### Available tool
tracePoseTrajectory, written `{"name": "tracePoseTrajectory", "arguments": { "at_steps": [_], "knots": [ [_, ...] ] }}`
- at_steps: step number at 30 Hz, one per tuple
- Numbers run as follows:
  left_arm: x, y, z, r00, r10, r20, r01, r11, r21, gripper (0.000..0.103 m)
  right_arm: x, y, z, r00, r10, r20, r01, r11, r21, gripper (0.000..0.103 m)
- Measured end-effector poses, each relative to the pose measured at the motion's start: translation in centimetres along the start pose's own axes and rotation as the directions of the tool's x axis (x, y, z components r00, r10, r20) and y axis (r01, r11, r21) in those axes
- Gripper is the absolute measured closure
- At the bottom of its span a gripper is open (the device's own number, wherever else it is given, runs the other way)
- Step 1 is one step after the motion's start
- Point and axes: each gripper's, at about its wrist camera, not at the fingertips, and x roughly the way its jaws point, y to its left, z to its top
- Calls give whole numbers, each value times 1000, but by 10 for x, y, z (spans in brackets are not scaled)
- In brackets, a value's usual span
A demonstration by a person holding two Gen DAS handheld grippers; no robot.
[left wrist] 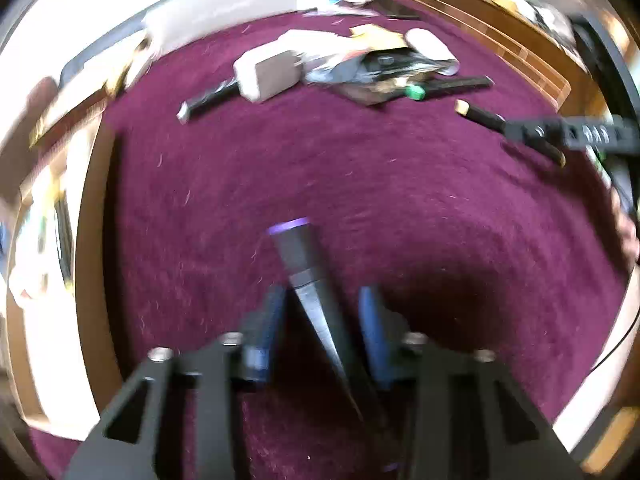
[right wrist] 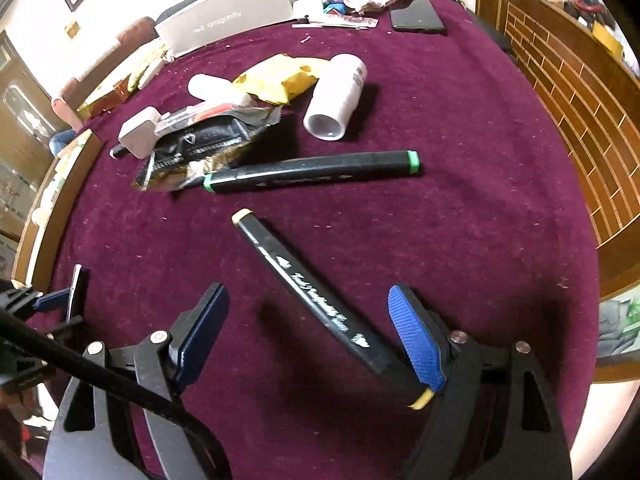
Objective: Organize objects
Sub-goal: 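Grasp a purple-capped black marker with the left gripper while the right gripper grasps a black marker, then carry both held markers over the cardboard tray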
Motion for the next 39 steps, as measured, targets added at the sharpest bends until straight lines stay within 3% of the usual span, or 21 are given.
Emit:
{"name": "tracePoseTrajectory", "arguments": {
  "at_steps": [3,6,9,12,18,23,27,32,39],
  "knots": [
    [-4,-6,0,1000,-7,-1,7,999,39,89,1,1,0,998,-56,-1,56,998,-34,27],
    [-6,3,-4,1000,-3,17,2,999,35,89,3,10,-3,987,-160,7,160,981,-112,49],
    [-8,2,-7,999,-3,38,1,999,47,89,3,22,-4,982,-187,26,188,968,-164,64],
    [-9,-6,-12,998,29,64,-34,996,78,88,4,32,-3,974,-225,37,227,952,-205,66],
    [-6,-1,-16,993,31,116,-33,999,13,88,4,40,-7,969,-244,34,246,944,-219,76],
    [-7,9,-19,991,-43,127,46,999,-21,91,4,43,-8,975,-221,20,220,954,-205,90],
    [-17,18,-22,985,-60,164,69,996,-48,91,2,37,-8,983,-182,12,182,971,-153,90],
    [-43,31,-25,968,-52,246,75,994,-82,91,-13,31,-9,997,-66,37,67,997,-44,90],
    [-67,47,-32,949,-50,311,92,989,-120,91,-42,54,-14,991,72,110,-71,997,-12,90]
  ]
}}
